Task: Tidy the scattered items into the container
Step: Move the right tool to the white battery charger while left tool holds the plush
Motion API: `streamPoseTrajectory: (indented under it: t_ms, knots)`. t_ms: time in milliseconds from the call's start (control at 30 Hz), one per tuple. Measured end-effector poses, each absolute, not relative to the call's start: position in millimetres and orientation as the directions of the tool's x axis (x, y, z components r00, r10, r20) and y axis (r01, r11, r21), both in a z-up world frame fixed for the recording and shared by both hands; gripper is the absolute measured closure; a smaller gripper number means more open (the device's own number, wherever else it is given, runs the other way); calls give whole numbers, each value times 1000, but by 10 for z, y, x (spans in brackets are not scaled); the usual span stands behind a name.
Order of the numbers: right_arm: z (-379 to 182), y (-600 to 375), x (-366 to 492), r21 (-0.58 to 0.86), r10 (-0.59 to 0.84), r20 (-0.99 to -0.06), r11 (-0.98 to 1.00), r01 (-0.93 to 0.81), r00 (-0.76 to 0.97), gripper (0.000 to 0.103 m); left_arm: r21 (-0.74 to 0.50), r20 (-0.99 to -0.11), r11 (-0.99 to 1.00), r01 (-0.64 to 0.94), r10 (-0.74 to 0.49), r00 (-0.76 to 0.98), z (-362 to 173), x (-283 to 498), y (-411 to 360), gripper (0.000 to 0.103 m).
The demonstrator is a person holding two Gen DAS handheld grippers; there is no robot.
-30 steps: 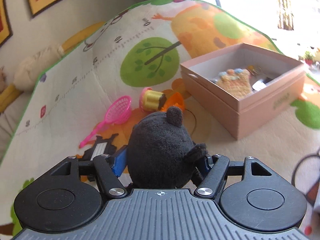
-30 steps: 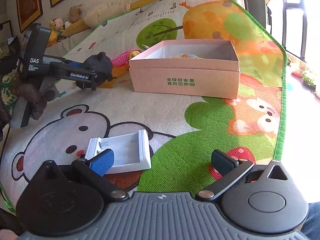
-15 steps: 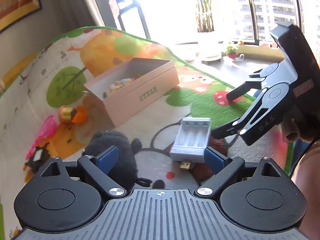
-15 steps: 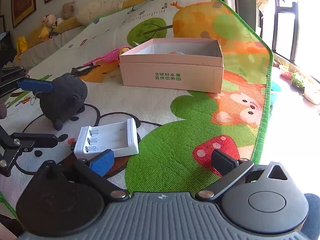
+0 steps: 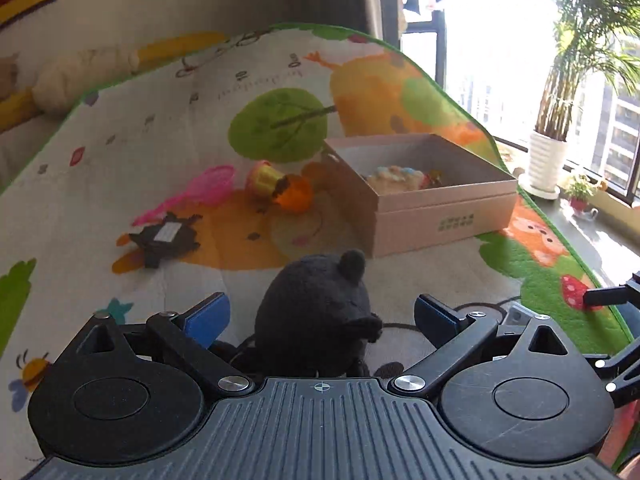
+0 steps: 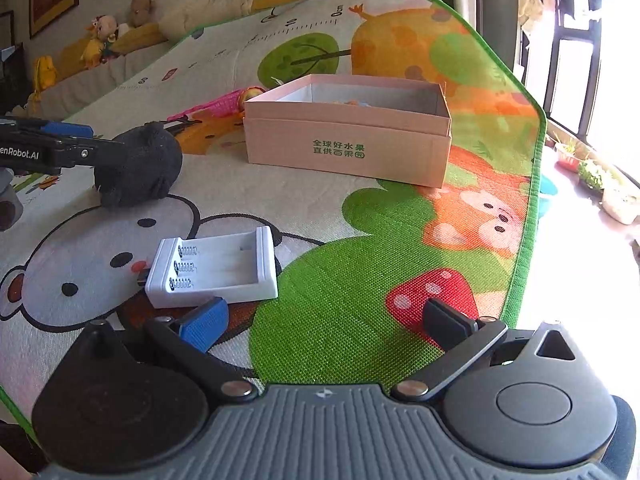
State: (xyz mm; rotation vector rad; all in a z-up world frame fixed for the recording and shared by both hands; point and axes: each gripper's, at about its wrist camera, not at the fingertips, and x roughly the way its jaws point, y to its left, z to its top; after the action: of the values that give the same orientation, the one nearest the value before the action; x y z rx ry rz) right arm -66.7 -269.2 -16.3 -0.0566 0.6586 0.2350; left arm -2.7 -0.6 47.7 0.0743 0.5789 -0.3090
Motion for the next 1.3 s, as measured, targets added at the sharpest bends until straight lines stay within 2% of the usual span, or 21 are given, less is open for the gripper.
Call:
streamPoseTrajectory:
  t_ms: [100, 167, 467, 533, 667, 767, 800, 833, 933, 967, 1000, 1300]
  knots:
    - [-173, -2681, -667, 16, 194, -605, 973, -231, 772, 0, -164, -573, 951, 260, -307, 760, 424, 105, 174, 2]
    - [-177, -2677, -664, 14, 193, -602, 973, -231, 775, 0, -213, -593, 949, 234, -316, 741, 362, 182, 215, 2]
    - [-194, -2688, -675, 17, 196, -592, 973, -231, 782, 0, -143, -624, 953, 266, -295, 724, 166, 395, -89, 5]
    - [-195, -2688, -677, 17, 196, -591, 973, -231, 783, 0, -53, -628, 957, 284, -253, 736, 183, 392, -173, 27]
    - [-202, -2697, -695, 18, 199, -581, 972, -233, 789, 0, 208, -627, 913, 351, -151, 764, 290, 343, -340, 28]
    - [-208, -2707, -702, 19, 204, -573, 972, -235, 794, 0, 565, -489, 753, 338, -25, 872, 292, 187, -574, 27]
    - [-209, -2708, -703, 19, 204, -572, 972, -236, 794, 0, 663, -441, 674, 327, -2, 898, 245, 138, -661, 27]
    - [-209, -2710, -703, 20, 205, -572, 971, -236, 794, 0, 697, -432, 632, 338, -5, 902, 207, 107, -719, 26]
    - [-208, -2714, -704, 20, 206, -571, 971, -237, 794, 0, 642, -517, 615, 457, -93, 851, 130, 57, -812, 20]
    - [-208, -2713, -704, 20, 205, -571, 971, -237, 795, 0, 604, -546, 626, 494, -126, 828, 120, 39, -831, 10]
    - [-208, -2713, -704, 20, 205, -572, 971, -237, 794, 0, 556, -563, 654, 513, -157, 811, 122, 20, -845, 6]
    - [-207, -2716, -703, 19, 205, -572, 971, -237, 794, 0, 276, -594, 760, 588, -346, 726, 397, -127, -865, 6]
